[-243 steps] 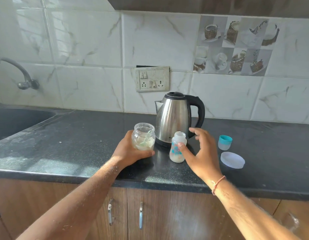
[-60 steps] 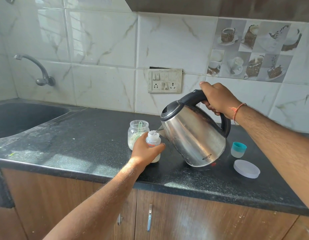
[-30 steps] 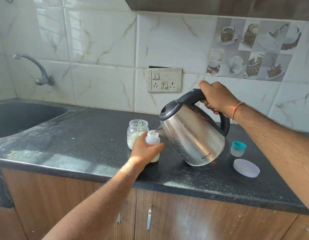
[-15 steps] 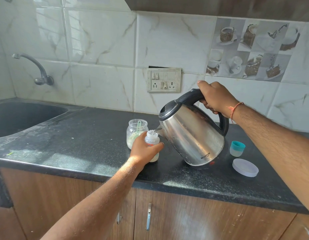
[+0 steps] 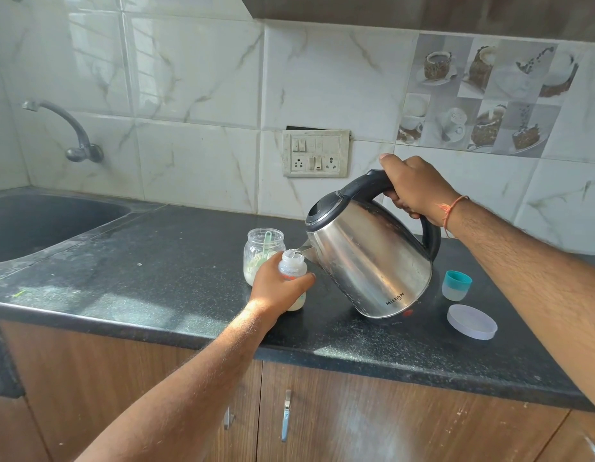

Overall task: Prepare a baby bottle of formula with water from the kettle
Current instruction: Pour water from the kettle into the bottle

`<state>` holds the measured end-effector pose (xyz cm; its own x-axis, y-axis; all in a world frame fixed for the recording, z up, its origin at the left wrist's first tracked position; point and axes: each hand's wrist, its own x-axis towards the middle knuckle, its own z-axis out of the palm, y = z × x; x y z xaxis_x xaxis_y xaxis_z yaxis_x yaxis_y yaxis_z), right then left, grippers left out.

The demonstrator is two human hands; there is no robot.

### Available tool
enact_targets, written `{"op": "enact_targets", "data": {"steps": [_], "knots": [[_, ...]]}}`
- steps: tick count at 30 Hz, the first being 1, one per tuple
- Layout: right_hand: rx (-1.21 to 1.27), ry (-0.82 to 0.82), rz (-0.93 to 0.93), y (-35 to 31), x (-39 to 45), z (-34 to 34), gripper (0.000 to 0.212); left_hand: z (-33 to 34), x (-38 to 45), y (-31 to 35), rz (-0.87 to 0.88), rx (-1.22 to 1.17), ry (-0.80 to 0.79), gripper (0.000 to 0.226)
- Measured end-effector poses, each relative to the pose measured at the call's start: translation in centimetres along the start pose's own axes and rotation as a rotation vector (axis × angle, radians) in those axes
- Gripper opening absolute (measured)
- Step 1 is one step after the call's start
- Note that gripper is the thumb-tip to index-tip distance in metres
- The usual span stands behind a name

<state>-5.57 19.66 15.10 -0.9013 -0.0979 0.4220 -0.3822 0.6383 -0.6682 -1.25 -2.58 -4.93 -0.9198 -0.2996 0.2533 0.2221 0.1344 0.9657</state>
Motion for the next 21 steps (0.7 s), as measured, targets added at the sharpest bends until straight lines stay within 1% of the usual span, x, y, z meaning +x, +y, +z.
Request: {"op": "enact_targets", "data": {"steps": [8, 13, 18, 21], "knots": [[0.007, 0.0, 0.004, -0.13, -0.04, 0.03, 0.06, -0.07, -0.11, 0.13, -0.012, 0.005, -0.009, 0.023], [0.011, 0.003, 0.009, -0.26, -0.11, 0.07, 0.058, 0.06, -0.39, 0.49, -0.012, -0.012, -0.016, 0.033], [0.005, 0.007, 0.008, -0.32, -0.23, 0.07, 0.058, -0.04, -0.17, 0.14, -0.012, -0.006, -0.016, 0.023], [0.005, 0.004, 0.004, -0.33, -0.29, 0.08, 0.058, -0.07, -0.15, 0.06, -0.011, -0.011, -0.014, 0.028]]}}
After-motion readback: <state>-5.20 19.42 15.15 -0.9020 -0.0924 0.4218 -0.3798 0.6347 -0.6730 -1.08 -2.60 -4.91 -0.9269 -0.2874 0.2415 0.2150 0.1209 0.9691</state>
